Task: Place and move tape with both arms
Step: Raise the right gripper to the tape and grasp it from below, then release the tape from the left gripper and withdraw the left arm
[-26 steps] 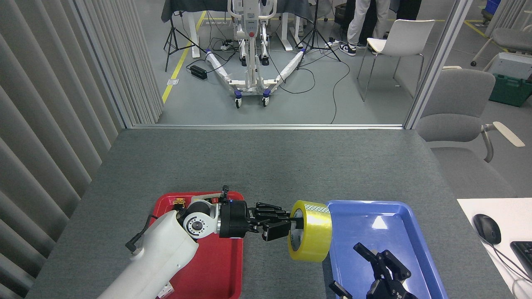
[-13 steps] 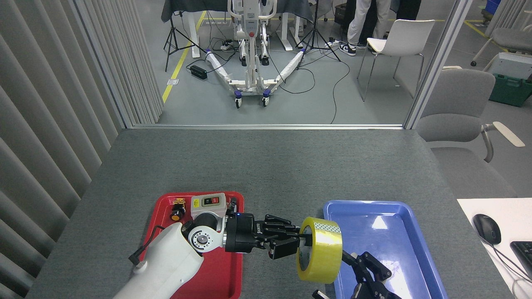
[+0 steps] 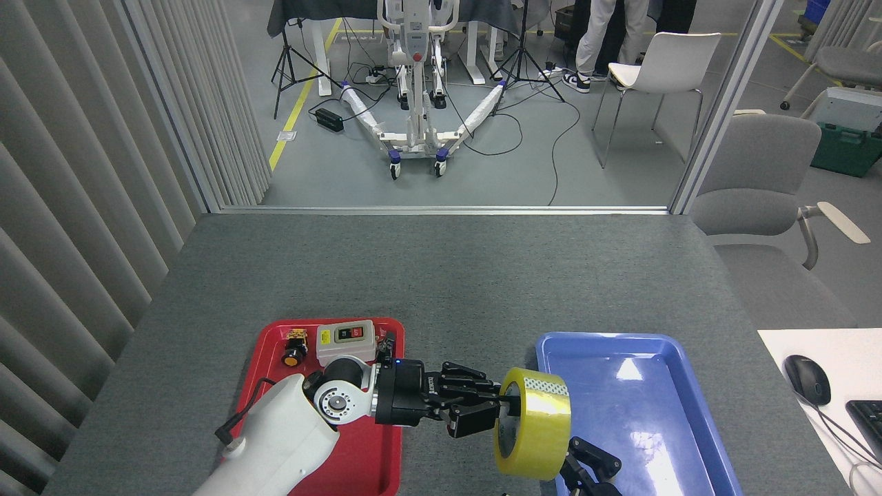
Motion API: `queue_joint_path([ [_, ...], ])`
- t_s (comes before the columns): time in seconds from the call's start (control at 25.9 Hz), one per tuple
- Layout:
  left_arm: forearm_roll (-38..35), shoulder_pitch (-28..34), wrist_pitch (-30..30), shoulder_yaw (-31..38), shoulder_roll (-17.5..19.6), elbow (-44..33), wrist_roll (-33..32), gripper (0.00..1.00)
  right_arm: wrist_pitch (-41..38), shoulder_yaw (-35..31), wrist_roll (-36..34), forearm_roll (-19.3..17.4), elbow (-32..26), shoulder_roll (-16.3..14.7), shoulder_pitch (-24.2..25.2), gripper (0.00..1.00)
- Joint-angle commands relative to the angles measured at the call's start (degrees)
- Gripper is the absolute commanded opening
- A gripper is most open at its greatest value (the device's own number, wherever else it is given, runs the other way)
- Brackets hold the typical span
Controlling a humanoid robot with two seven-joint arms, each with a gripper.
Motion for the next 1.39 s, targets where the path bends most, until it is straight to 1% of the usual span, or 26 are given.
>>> queue_joint_path([
  [0.0,0.0,0.0,0.0,-0.3,0.0,0.0,0.0,0.00,-0.5,0.1,0.1,0.1,0.0,-0.1,-0.1,0.49],
  [0.15,0.0,0.0,0.0,-0.5,0.0,0.0,0.0,0.00,-1.6,0.1,0.1,0.1,-0.2,0.0,-0.1,0.22],
  [0.27,0.0,0.0,0.0,-0.5,0.1,0.0,0.0,0.00,-2.2,0.0,0.1,0.2,-0.2,0.1,0.0,0.06],
  [0.31,-0.1,0.0,0.0,-0.5,0.2,0.0,0.0,0.03,-2.2,0.0,0.1,0.2,-0.2,0.1,0.0,0.03],
  [0.35,0.0,0.0,0.0,-0.5,0.4,0.3,0.0,0.20,-2.2,0.0,0.1,0.3,-0.2,0.1,0.0,0.01],
  [0.43,-0.2,-0.1,0.0,-0.1,0.5,0.6,0.0,0.53,-2.2,0.0,0.1,0.4,-0.2,0.1,0.1,0.00],
  [0.5,-0.2,-0.3,0.0,0.2,0.5,0.2,0.0,0.89,-2.2,-0.1,0.1,0.3,-0.4,0.0,0.4,0.00],
  [0.54,0.2,-0.4,0.0,0.5,0.6,0.1,0.0,1.00,-2.2,-0.2,0.1,0.4,-0.4,-0.1,0.4,0.00],
  [0.58,0.3,-0.4,0.0,1.3,0.9,0.1,0.0,1.00,-2.2,-0.4,0.1,0.4,-0.4,-0.1,0.5,0.00],
  [0.7,0.2,0.2,0.0,7.6,4.0,0.0,0.0,1.00,-2.2,-0.9,0.1,0.4,-0.4,-0.1,1.0,0.00],
  [0.81,-0.3,1.6,0.0,14.3,5.1,0.4,0.0,1.00,-2.2,-1.1,0.1,0.4,-0.4,-0.2,1.0,0.00],
  [0.89,-0.4,5.1,9.4,20.3,5.7,-0.1,0.4,1.00,-2.2,-1.2,0.1,0.5,-0.4,-0.3,1.0,0.00],
  [0.93,-0.4,7.1,13.2,22.7,5.7,-0.7,1.3,1.00,-2.2,-1.4,0.1,0.5,-0.4,-0.3,1.0,0.00],
  [1.01,-1.5,12.2,20.0,26.8,6.8,-4.7,6.7,1.00,-2.2,-2.3,0.1,0.4,-0.4,-0.3,1.4,0.00],
  [1.04,-4.5,14.1,21.6,28.6,8.3,-6.3,10.4,1.00,-2.2,-2.8,0.1,0.4,-0.4,-0.3,1.8,0.00],
  [1.08,-9.7,15.9,22.5,30.5,10.1,-7.7,14.4,0.99,-2.1,-3.5,0.1,0.5,-0.5,-0.5,2.1,0.00],
  [1.12,-16.0,18.4,22.9,32.4,11.1,-9.3,19.1,0.95,-1.7,-4.1,0.3,0.5,-0.5,-0.8,2.1,0.00],
  [1.16,-23.4,21.6,24.2,34.0,11.1,-12.0,24.4,0.85,-1.3,-5.0,1.1,0.4,-0.5,-1.0,2.1,0.00],
  [1.2,-31.9,24.7,26.6,35.2,10.8,-14.9,30.0,0.81,0.0,-6.2,3.3,0.4,-0.5,-1.3,2.1,0.00],
  [1.24,-39.9,27.2,30.8,35.3,10.3,-17.3,35.4,0.81,1.9,-7.2,6.8,0.0,-0.5,-1.5,2.1,0.00],
  [1.31,-51.6,30.6,38.8,34.4,9.6,-19.9,44.1,0.83,6.5,-8.6,13.9,-0.5,-0.5,-2.4,2.0,0.00],
  [1.35,-53.6,32.0,41.6,33.3,9.6,-21.0,46.6,0.86,8.7,-8.8,16.2,-0.8,-0.5,-2.5,1.9,0.00],
])
